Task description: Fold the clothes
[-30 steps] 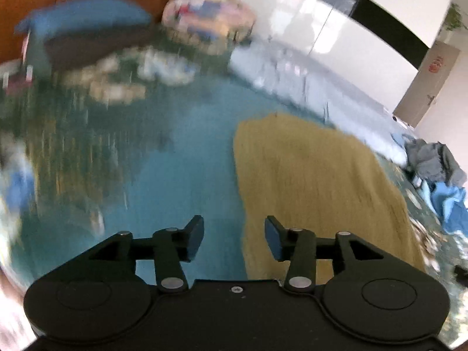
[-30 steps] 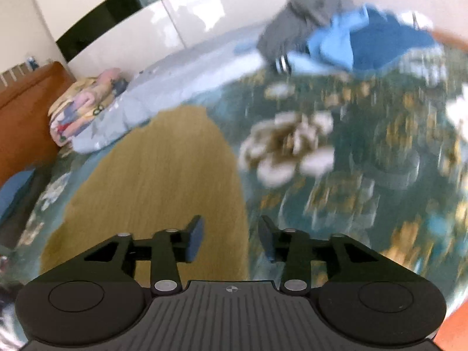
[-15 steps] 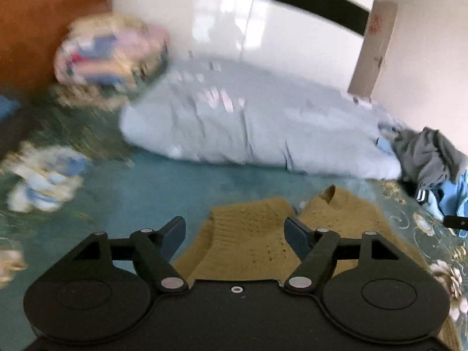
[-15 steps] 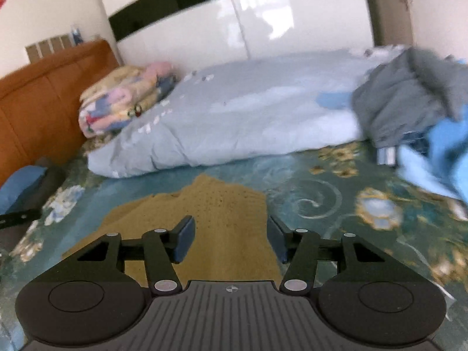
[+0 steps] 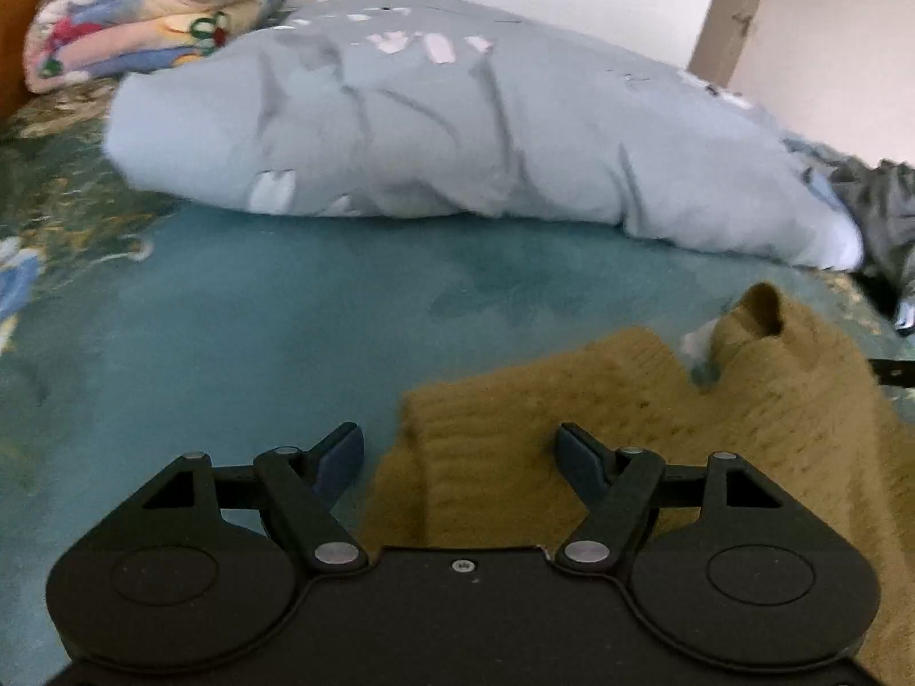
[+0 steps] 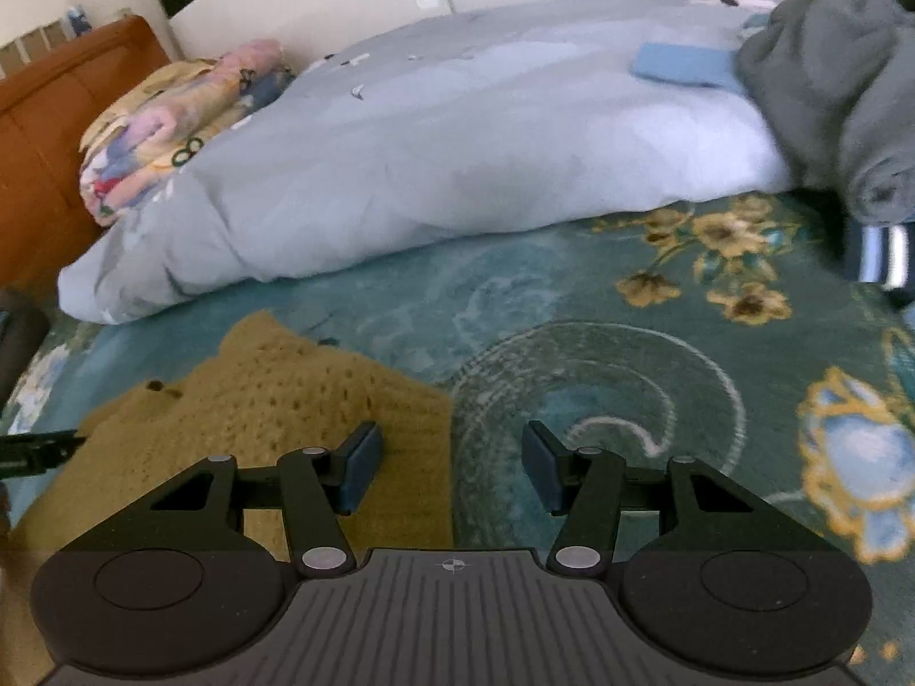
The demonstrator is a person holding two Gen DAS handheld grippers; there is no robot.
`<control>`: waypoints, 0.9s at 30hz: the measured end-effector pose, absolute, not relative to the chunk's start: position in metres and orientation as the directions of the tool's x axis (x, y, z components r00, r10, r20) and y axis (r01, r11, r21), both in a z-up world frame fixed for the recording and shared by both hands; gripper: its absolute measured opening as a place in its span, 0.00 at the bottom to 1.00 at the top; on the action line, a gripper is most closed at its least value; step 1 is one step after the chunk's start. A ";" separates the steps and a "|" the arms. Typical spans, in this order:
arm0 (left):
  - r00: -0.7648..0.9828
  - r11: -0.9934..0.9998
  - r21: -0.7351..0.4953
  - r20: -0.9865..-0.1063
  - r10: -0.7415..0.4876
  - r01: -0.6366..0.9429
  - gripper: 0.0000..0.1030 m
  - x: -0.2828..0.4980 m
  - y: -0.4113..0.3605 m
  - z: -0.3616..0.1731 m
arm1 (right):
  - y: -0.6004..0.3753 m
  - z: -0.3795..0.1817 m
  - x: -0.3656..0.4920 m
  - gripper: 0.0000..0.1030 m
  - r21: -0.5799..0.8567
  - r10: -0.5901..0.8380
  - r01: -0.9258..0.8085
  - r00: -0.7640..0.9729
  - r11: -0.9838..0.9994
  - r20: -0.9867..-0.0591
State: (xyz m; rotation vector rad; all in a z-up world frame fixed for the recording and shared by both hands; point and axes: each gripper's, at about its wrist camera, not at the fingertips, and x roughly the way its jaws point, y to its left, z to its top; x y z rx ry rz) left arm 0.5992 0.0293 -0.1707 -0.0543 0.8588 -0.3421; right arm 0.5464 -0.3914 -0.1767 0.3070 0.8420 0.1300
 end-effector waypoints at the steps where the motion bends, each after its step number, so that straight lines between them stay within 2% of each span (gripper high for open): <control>1: 0.590 0.936 -0.205 -0.732 -0.341 0.286 0.70 0.601 0.028 -0.171 | -0.390 -0.178 0.550 0.50 0.321 0.240 0.000 0.662 0.947 -0.710; 3: 0.579 0.929 -0.197 -0.736 -0.352 0.314 0.69 0.605 0.021 -0.171 | -0.389 -0.179 0.556 0.50 0.335 0.261 -0.015 0.662 0.942 -0.702; 4: 0.576 0.925 -0.194 -0.735 -0.358 0.328 0.65 0.605 0.019 -0.171 | -0.389 -0.180 0.558 0.51 0.346 0.272 -0.021 0.662 0.938 -0.698; 6: 0.571 0.915 -0.199 -0.729 -0.377 0.350 0.52 0.603 0.014 -0.170 | -0.387 -0.181 0.561 0.50 0.372 0.297 -0.028 0.658 0.928 -0.692; 7: 0.564 0.907 -0.223 -0.722 -0.400 0.357 0.40 0.602 0.014 -0.169 | -0.385 -0.180 0.562 0.47 0.385 0.314 -0.037 0.655 0.922 -0.687; 8: 0.557 0.901 -0.245 -0.719 -0.416 0.357 0.30 0.601 0.014 -0.169 | -0.383 -0.180 0.562 0.40 0.393 0.327 -0.048 0.651 0.918 -0.685; 10: 0.563 0.905 -0.237 -0.719 -0.407 0.352 0.21 0.599 0.009 -0.167 | -0.377 -0.178 0.562 0.37 0.388 0.335 -0.064 0.646 0.919 -0.686; 11: 0.574 0.909 -0.225 -0.716 -0.399 0.352 0.17 0.597 0.007 -0.165 | -0.374 -0.177 0.562 0.31 0.386 0.338 -0.072 0.643 0.920 -0.687; 12: 0.595 0.915 -0.209 -0.705 -0.386 0.345 0.15 0.594 0.005 -0.162 | -0.372 -0.176 0.561 0.28 0.390 0.344 -0.076 0.644 0.918 -0.683; 14: 0.659 0.929 -0.172 -0.663 -0.355 0.327 0.13 0.586 0.005 -0.152 | -0.372 -0.172 0.557 0.10 0.414 0.355 -0.074 0.663 0.907 -0.659; 17: 0.791 0.938 -0.174 -0.504 -0.347 0.301 0.12 0.566 0.022 -0.121 | -0.372 -0.153 0.540 0.08 0.384 0.324 -0.098 0.745 0.918 -0.583; 19: 0.815 0.944 -0.169 -0.475 -0.331 0.285 0.13 0.565 0.029 -0.114 | -0.374 -0.140 0.526 0.08 0.376 0.311 -0.115 0.797 0.919 -0.518; 22: 0.779 0.962 -0.123 -0.565 -0.271 0.245 0.18 0.585 0.032 -0.131 | -0.379 -0.133 0.519 0.08 0.345 0.250 -0.078 0.837 0.935 -0.487; 25: 0.737 0.972 -0.064 -0.642 -0.213 0.226 0.22 0.601 0.023 -0.157 | -0.376 -0.149 0.536 0.08 0.330 0.216 -0.020 0.792 0.944 -0.570; 27: 0.728 0.975 -0.052 -0.657 -0.196 0.216 0.24 0.604 0.018 -0.166 | -0.368 -0.161 0.547 0.08 0.297 0.199 -0.007 0.758 0.955 -0.621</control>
